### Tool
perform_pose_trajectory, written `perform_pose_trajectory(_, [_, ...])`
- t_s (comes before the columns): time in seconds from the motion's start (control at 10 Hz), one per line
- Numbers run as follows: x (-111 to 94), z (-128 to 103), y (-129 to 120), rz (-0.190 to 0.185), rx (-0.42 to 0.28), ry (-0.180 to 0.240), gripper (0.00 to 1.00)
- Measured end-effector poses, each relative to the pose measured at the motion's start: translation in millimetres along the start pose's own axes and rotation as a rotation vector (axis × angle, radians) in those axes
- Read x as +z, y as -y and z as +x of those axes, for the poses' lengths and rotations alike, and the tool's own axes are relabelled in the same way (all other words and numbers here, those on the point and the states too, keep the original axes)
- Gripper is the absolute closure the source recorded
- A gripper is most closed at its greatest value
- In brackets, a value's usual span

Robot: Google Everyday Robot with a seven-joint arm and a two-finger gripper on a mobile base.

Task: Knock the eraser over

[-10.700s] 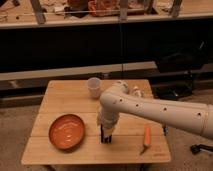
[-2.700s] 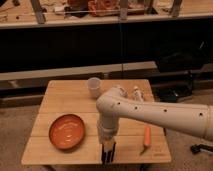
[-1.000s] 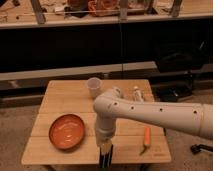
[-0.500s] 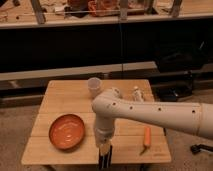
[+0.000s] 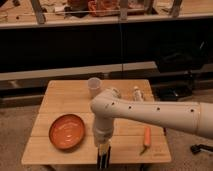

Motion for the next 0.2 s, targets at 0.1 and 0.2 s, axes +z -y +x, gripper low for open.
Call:
perform_pose_trajectory(0.1, [-0.4, -0.9, 0.1, -0.002, 0.002, 0.001, 0.59])
perform_pose_trajectory(0.2, [-0.9, -1.7, -0.1, -0.005, 0.004, 0.002, 0.68])
